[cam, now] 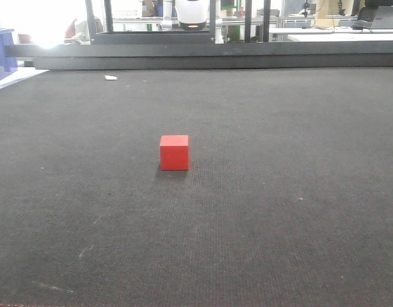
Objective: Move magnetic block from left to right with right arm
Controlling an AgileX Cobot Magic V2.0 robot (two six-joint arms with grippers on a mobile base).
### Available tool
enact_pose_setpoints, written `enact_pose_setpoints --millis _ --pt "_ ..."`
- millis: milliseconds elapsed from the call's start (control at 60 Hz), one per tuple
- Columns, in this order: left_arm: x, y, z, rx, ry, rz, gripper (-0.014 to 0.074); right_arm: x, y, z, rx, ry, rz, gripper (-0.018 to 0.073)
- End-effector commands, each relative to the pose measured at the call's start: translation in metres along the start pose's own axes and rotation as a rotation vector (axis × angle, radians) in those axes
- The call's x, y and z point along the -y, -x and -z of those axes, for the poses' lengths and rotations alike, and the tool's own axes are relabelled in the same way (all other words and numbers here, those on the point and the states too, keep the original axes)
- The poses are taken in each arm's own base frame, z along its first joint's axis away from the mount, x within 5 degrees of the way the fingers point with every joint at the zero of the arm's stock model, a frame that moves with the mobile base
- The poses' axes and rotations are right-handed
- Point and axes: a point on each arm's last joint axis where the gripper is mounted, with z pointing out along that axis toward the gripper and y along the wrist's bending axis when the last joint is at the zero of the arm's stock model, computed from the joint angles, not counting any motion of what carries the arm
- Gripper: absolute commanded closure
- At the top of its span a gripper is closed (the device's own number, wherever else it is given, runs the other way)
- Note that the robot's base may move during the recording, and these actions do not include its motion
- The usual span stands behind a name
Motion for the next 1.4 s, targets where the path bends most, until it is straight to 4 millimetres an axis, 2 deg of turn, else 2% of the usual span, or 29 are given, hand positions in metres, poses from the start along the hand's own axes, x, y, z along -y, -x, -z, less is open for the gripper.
enact_pose_setpoints --millis 0,849,966,1066,1216,1382 --pt "0.000 0.006 0.001 0.093 -0.002 0.006 0.0713 0.001 0.011 0.002 0.117 -0.010 0.013 0.0501" --pt "0.000 0.006 0.001 0.093 -0.002 0.006 0.0713 0.001 0.012 0.002 0.125 -0.010 0.013 0.0501" --pt "0.000 0.006 0.001 0.093 -0.002 0.006 0.0713 0.001 0.017 0.003 0.167 -0.012 0.008 0.0501" --pt "0.000 0.006 0.001 0.093 -0.002 0.006 0.0713 -0.001 0.036 0.006 0.191 -0.003 -0.009 0.0501" --pt "0.000 0.006 0.001 0.093 -0.002 0.006 0.0713 -0.007 0.084 0.011 0.178 0.017 -0.008 0.0501" --pt "0.000 0.006 0.001 0.093 -0.002 0.006 0.0713 -0.013 0.127 -0.007 0.115 0.042 -0.009 0.0470"
